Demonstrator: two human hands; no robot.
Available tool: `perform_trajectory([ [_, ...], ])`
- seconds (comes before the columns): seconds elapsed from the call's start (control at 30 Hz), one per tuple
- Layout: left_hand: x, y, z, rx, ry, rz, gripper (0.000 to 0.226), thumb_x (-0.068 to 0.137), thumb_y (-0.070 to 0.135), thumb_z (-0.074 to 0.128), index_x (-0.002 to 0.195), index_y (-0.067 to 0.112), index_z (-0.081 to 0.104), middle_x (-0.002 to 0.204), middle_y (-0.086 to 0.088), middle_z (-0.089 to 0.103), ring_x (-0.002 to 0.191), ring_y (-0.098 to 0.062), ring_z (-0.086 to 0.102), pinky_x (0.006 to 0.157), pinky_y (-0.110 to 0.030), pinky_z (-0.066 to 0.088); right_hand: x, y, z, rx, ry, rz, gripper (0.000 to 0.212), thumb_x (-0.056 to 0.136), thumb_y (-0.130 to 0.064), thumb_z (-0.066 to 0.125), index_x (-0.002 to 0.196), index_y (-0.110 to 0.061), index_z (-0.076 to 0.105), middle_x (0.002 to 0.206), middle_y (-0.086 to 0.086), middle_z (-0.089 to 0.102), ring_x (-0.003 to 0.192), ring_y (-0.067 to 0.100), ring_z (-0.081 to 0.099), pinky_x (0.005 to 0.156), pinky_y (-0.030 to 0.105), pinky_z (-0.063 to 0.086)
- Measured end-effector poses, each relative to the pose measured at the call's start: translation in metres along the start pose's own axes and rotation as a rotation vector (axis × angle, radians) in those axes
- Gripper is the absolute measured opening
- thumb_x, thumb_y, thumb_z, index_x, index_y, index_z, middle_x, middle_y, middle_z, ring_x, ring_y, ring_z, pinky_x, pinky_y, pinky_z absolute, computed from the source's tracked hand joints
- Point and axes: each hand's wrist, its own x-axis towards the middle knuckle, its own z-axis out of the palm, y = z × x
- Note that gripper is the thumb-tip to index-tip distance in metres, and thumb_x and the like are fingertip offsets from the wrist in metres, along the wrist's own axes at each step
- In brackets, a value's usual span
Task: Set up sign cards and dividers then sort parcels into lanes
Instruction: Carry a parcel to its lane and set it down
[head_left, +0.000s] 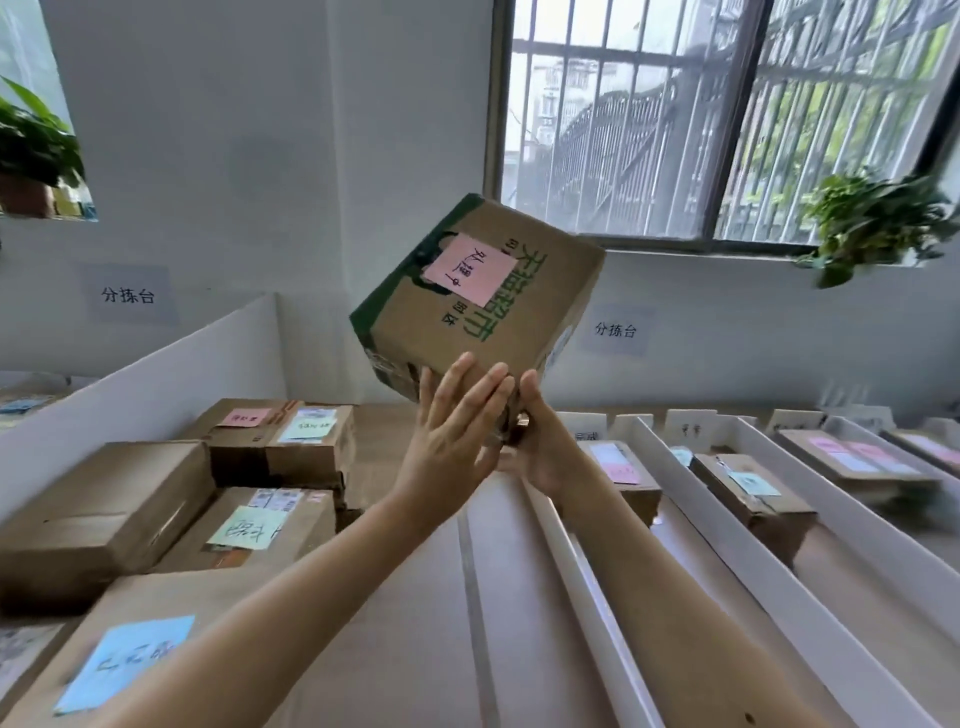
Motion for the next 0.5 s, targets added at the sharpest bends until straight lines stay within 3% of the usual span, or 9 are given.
perform_trajectory([
  [0.07,0.002,0.02,0.005,0.001,0.012,0.061,0.07,0.077,0.015,0.073,0.137,0.013,0.038,0.143,-0.003,0.037,0.136,-0.033,0.03,0.104,-0.066,0.029,-0.018,-0.004,-0.017,0.056,-0.014,-0.003,0.095,0.056,-0.078,0.071,0.134,-0.025,0.055,0.133,0.003,0.06,0.129,0.026,0.049,0.109,0.069,0.018],
  [0.1,0.002,0.03,0.008,0.002,0.013,0.081,0.07,0.077,0.016,0.072,0.138,0.013,0.038,0.143,-0.003,0.037,0.135,-0.034,0.031,0.102,-0.066,0.031,-0.027,-0.006,-0.026,0.098,-0.019,-0.023,0.093,0.057,-0.072,0.075,0.133,-0.022,0.055,0.13,0.005,0.062,0.125,0.025,0.052,0.109,0.063,0.025],
  [0.2,0.0,0.059,0.015,-0.007,-0.021,0.108,0.074,0.076,0.017,0.072,0.14,0.015,0.035,0.145,-0.001,0.036,0.136,-0.032,0.031,0.104,-0.064,0.03,-0.051,-0.008,-0.049,0.183,-0.007,-0.062,0.096,0.063,-0.056,0.08,0.14,-0.01,0.046,0.132,0.013,0.059,0.119,0.027,0.058,0.088,0.044,0.051],
  [0.27,0.0,0.075,0.02,-0.03,-0.049,0.129,0.076,0.075,0.018,0.073,0.14,0.015,0.035,0.146,0.0,0.035,0.137,-0.029,0.031,0.107,-0.061,0.029,-0.066,-0.009,-0.064,0.222,0.046,-0.079,0.094,0.066,-0.052,0.078,0.141,-0.008,0.043,0.134,0.016,0.056,0.121,0.03,0.056,0.084,0.044,0.053],
  [0.4,0.006,0.09,0.022,-0.044,-0.087,0.213,0.076,0.076,0.022,0.075,0.141,0.019,0.035,0.146,0.001,0.035,0.138,-0.022,0.032,0.111,-0.053,0.027,-0.091,-0.009,-0.09,0.255,0.126,0.001,0.089,0.054,-0.052,0.08,0.131,-0.016,0.056,0.127,0.01,0.063,0.12,0.028,0.058,0.1,0.056,0.039],
  [0.5,0.012,0.087,0.021,-0.135,-0.027,0.018,0.076,0.075,0.03,0.073,0.14,0.025,0.034,0.143,0.0,0.035,0.134,-0.021,0.033,0.108,-0.055,0.028,-0.109,-0.014,-0.115,0.181,0.152,-0.016,0.064,0.061,-0.051,0.069,0.119,-0.024,0.064,0.124,0.006,0.065,0.112,0.025,0.062,0.086,0.048,0.045],
])
